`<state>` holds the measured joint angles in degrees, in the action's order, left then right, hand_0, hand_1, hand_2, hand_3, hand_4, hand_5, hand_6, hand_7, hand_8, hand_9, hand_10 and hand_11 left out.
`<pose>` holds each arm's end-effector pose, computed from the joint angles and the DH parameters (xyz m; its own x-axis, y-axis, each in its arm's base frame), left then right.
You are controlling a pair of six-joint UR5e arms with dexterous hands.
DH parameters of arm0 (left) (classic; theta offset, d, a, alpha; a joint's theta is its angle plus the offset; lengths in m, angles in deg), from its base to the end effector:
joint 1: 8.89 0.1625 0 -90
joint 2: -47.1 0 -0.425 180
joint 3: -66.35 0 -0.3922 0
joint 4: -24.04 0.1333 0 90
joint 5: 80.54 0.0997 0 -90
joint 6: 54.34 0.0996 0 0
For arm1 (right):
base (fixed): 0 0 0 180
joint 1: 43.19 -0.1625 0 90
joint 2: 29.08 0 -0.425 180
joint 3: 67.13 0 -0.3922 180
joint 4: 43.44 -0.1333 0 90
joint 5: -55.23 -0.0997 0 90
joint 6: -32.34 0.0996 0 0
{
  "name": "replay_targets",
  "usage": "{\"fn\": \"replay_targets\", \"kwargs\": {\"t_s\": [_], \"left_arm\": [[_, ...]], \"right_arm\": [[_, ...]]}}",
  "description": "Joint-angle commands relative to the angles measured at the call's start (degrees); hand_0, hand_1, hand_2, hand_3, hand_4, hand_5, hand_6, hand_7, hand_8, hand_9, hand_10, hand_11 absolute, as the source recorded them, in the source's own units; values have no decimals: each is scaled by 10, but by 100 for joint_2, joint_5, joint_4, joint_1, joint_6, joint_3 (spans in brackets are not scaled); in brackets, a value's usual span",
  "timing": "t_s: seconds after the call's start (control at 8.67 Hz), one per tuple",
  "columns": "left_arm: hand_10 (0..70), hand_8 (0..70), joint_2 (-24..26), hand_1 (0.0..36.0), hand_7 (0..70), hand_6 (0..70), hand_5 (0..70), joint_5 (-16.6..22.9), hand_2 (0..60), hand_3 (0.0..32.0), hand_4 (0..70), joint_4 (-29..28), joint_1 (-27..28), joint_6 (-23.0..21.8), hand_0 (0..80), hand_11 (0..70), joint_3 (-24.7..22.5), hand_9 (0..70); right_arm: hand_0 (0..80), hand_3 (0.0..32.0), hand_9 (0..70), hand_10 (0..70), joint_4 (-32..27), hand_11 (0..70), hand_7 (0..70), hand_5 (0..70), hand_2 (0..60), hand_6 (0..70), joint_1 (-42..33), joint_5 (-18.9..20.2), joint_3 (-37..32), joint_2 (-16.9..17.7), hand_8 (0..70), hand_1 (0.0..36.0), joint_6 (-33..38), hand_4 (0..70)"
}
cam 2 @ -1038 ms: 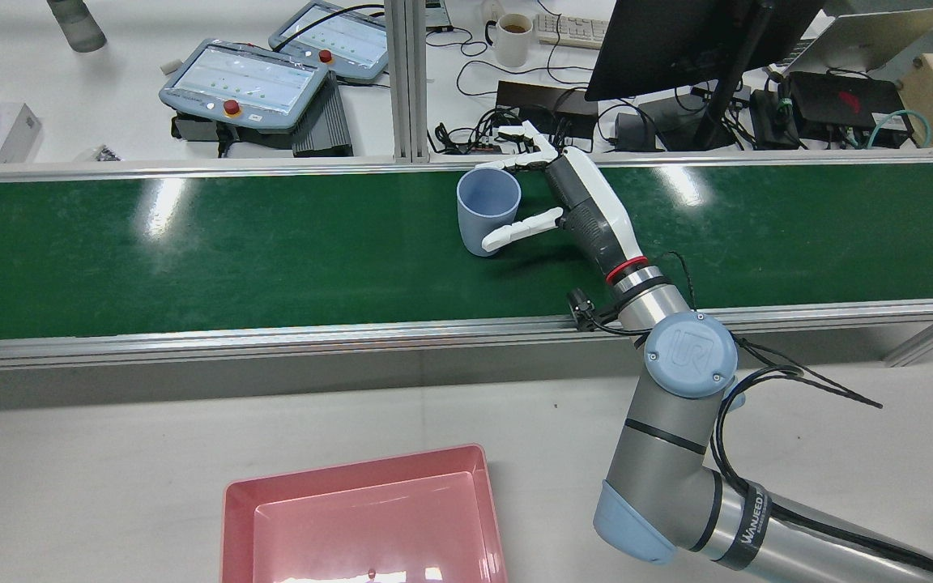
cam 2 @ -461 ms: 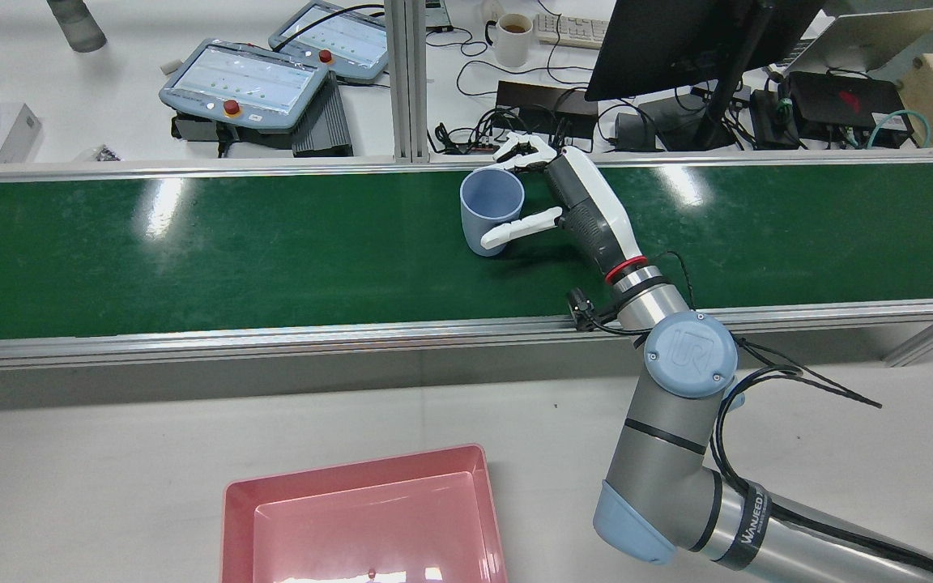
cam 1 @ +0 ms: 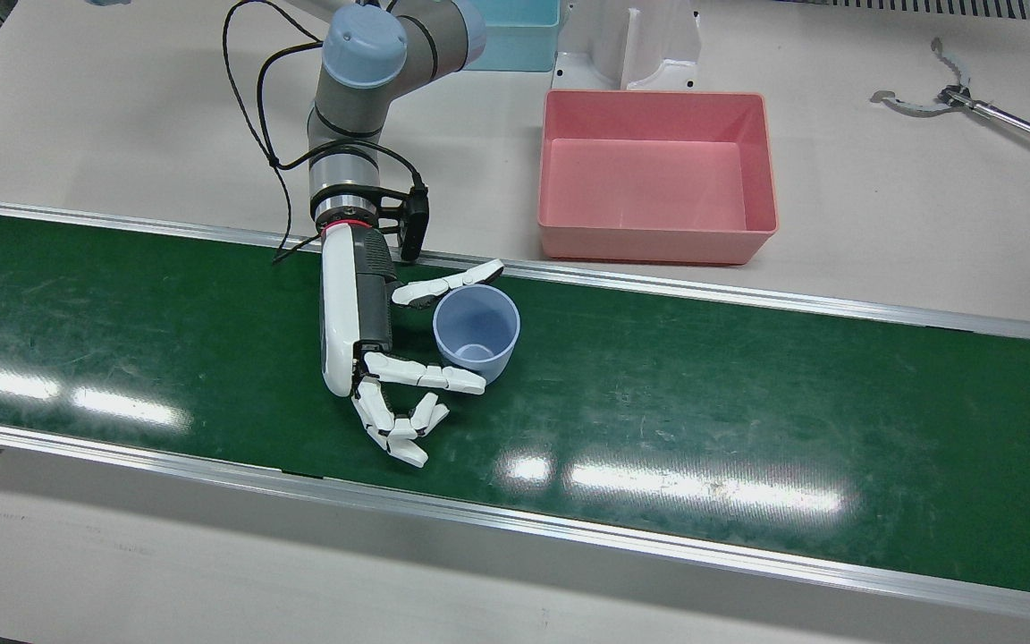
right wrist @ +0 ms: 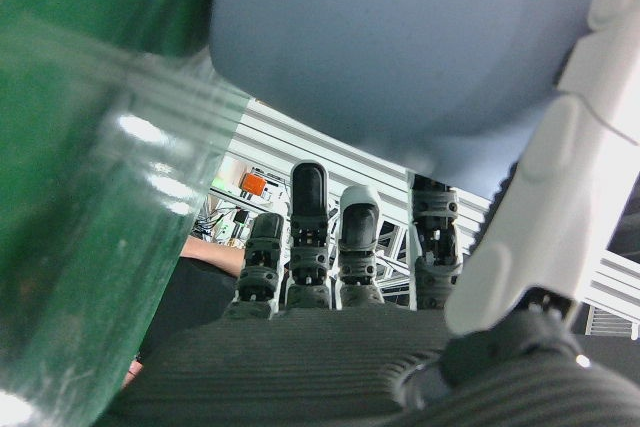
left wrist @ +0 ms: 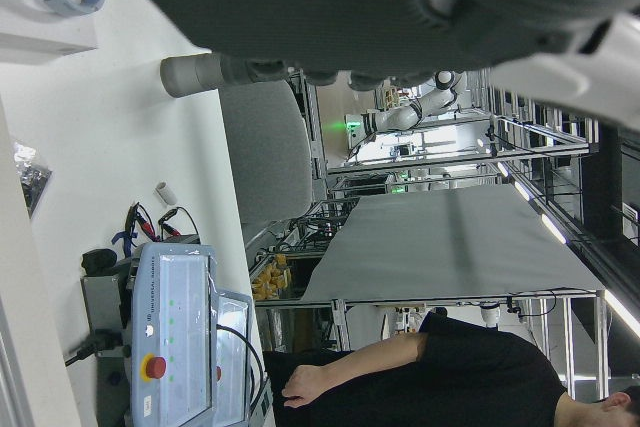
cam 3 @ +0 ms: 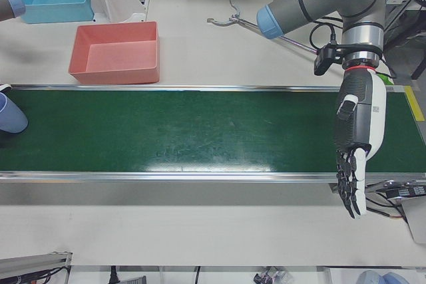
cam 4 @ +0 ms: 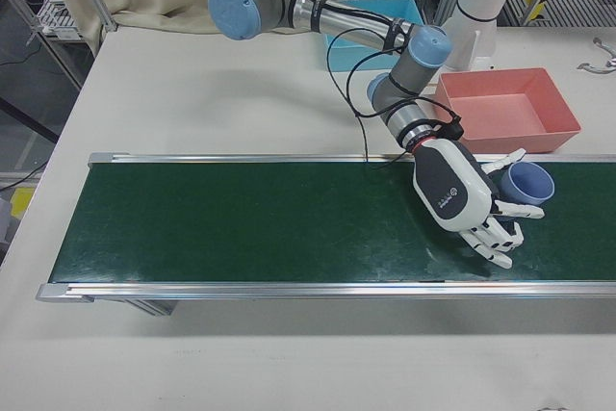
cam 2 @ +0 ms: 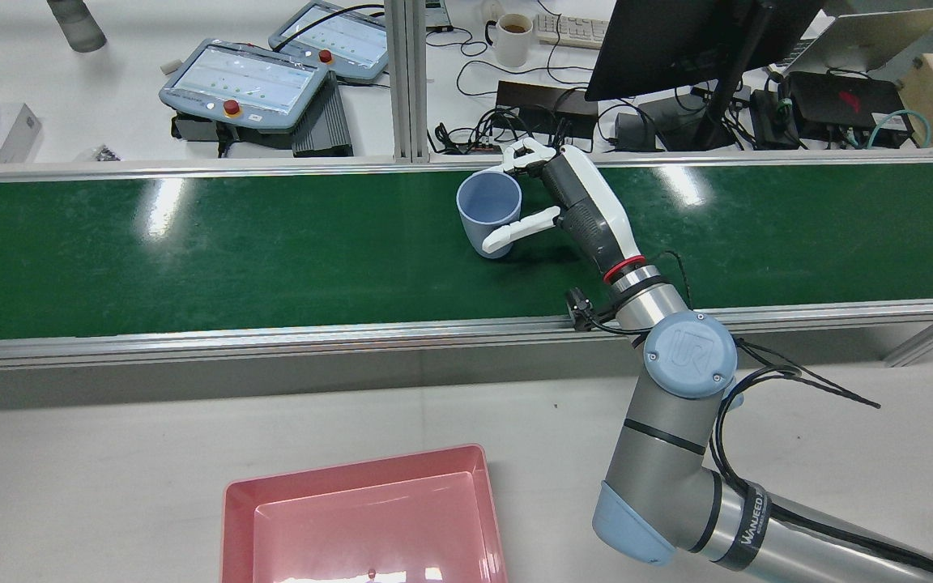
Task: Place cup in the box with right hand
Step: 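Close the right hand fingers around the blue cup's side, then lift the blue cup off the conveyor and carry it over the pink tray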
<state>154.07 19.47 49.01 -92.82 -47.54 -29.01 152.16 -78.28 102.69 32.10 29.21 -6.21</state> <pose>-0.0540 -0.5892 0.5241 -0.9536 -0.2803 -0.1103 0.1186 -0.0127 -0.9929 -0.3991 -0.5256 0.3258 -0.9405 0.0435 0.3369 -0.3017 0.3492 -0.8871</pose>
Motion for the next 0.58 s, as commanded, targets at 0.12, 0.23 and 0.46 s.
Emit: {"fn": "replay_targets", "kwargs": {"t_s": [0.12, 0.23, 0.46], "left_arm": [[0, 0, 0, 0, 0, 0, 0, 0, 0, 0, 0, 0, 0, -3, 0, 0, 0, 0], [0, 0, 0, 0, 0, 0, 0, 0, 0, 0, 0, 0, 0, -3, 0, 0, 0, 0], [0, 0, 0, 0, 0, 0, 0, 0, 0, 0, 0, 0, 0, 6, 0, 0, 0, 0]], "right_arm": [[439, 0, 700, 238, 4, 360, 700, 119, 600, 325, 2, 9, 245, -11, 465, 360, 76, 547], [474, 0, 700, 263, 13, 399, 700, 136, 600, 343, 20, 26, 429, -11, 506, 360, 67, 559], [503, 0, 700, 285, 22, 430, 700, 150, 600, 355, 186, 70, 851, -20, 537, 360, 41, 588]]}}
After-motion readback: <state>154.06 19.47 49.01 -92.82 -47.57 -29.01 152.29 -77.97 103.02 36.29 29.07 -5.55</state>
